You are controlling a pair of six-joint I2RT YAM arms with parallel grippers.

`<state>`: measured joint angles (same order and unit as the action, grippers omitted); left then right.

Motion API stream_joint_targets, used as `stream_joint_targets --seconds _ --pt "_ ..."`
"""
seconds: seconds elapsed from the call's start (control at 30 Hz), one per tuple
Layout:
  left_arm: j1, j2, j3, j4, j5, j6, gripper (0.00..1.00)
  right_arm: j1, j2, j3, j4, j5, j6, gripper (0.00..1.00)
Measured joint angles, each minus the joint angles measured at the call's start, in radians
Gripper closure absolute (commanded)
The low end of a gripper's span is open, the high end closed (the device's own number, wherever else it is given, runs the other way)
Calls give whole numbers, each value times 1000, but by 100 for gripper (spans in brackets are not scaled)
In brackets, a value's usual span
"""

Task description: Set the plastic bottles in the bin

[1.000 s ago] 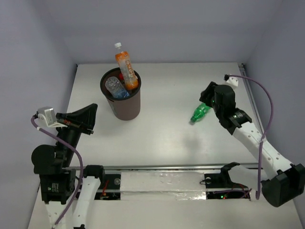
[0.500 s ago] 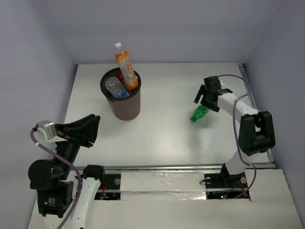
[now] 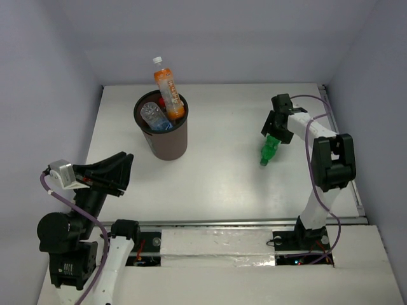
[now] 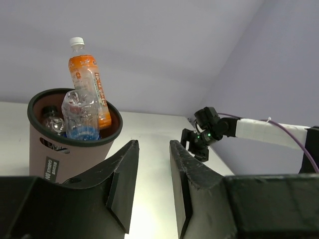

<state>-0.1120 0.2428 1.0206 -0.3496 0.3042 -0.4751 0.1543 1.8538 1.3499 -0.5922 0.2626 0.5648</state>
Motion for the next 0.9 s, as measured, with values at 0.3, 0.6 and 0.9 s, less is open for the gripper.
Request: stream_joint_targets --seconds 0.3,0.6,0.9 --pt "0 1 7 -9 -25 15 71 -5 109 120 -125 -40 -52 35" --pt "-7 2 16 -15 -37 23 71 -5 80 96 -122 -63 -97 54" --pt "-11 3 15 -16 -56 30 70 90 -428 -16 66 -155 -71 53"
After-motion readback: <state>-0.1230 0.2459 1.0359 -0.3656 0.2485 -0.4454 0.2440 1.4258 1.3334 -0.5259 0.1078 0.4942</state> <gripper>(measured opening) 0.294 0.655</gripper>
